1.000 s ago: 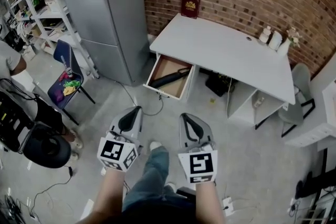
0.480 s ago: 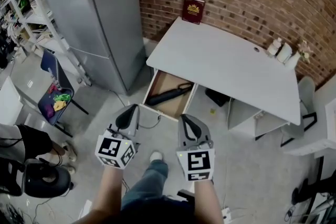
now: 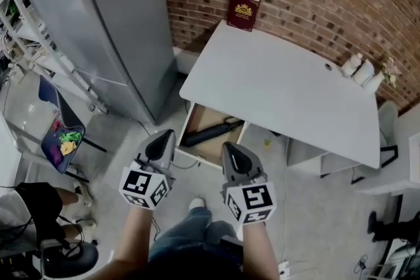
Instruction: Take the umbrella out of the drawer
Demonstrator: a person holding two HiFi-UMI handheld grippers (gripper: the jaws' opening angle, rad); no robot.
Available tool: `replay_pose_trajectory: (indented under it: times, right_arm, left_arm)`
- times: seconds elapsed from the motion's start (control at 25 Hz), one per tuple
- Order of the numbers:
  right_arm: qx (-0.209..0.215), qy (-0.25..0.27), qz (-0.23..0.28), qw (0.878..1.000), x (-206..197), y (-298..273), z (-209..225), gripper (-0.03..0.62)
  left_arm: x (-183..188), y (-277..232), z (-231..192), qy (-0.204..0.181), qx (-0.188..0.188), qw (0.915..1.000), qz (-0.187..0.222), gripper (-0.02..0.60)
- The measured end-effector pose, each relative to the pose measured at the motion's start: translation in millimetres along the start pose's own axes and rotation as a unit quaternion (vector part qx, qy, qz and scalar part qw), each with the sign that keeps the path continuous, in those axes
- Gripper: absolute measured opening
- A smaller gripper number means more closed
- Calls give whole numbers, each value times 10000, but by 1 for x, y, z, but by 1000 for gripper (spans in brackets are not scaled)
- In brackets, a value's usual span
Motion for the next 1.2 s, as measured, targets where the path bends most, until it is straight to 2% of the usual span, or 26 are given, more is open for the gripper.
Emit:
replay_pose_trajectory:
  times: [0.24, 0.52, 0.64, 0.84, 1.04, 1.16, 1.2]
  right_arm:
    - [83, -230, -246, 9994, -20, -44, 22, -8]
    - [340, 463, -1112, 9921, -69, -83, 31, -8]
    - [474, 677, -1268, 9885, -89, -98, 38, -8]
    - [448, 888, -1514, 9835, -118, -114, 50, -8]
    - [526, 1232, -2018, 9702, -158, -130, 66, -3]
    - [757, 1487, -2329, 9581, -186, -142, 73, 143]
    - [846, 1619, -2441, 9524, -195, -146, 75, 158]
  left_arm:
    - [-21, -28, -16, 41, -28, 9995, -323, -2]
    - [-66, -59, -36, 252, 194, 9976, -614, -2]
    - [-84, -74, -42, 303, 315, 9964, -721, -2]
    - [-115, -85, -46, 388, 440, 9934, -984, -2]
    - [-145, -95, -49, 396, 511, 9904, -1219, -2]
    - [-161, -101, -53, 403, 583, 9889, -1306, -2]
    - [-166, -103, -55, 413, 612, 9885, -1322, -2]
Point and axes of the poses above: the fingertips, and each gripper's own axes: y backward along the fingers, z to its right, x out of its top, the point moved 2 cm from there along y, backward along the fingers, and after that the axes turned 4 degrees about x, right-handed, at the moved point
